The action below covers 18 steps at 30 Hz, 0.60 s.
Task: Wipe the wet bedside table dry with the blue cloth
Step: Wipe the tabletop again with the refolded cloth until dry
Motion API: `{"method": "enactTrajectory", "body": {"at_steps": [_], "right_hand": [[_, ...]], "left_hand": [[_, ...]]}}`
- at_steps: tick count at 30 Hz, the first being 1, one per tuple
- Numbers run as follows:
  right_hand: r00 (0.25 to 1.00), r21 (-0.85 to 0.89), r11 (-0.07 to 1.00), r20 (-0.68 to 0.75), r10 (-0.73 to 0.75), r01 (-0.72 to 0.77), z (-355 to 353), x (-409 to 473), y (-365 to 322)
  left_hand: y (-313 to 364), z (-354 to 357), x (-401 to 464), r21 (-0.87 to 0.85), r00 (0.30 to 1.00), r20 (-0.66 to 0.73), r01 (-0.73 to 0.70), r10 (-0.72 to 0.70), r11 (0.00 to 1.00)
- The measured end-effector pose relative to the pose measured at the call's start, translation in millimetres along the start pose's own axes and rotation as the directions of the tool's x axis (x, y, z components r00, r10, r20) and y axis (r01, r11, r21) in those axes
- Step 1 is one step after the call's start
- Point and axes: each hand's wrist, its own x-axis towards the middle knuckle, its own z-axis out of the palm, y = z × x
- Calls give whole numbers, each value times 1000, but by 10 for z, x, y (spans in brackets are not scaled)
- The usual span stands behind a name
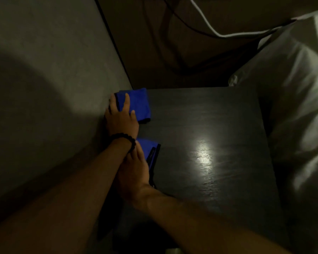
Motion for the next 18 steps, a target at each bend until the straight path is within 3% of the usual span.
{"method": "enactTrajectory", "body": {"at_steps": [4, 6, 10, 13, 18], "right_hand": [[997, -117, 990, 27, -74, 77, 94, -13, 55], [990, -88, 987, -30, -137, 134, 107, -61, 146], [950, 25, 965, -185, -251, 260, 125, -154, 334], [938, 126, 952, -247, -243, 280, 155, -210, 447], [924, 135, 946, -294, -245, 294, 214, -271, 636]], "left_hand": [[-7, 47, -155, -230, 994, 44, 111, -103, 967], [-73, 74, -196, -326, 987, 51, 163, -155, 931], [-223, 156, -225, -386, 952, 171, 302, -254, 872], [-243, 194, -235, -434, 941, 193, 336, -278, 836], [-259, 260, -214, -478, 922, 201, 388, -331, 788]]}}
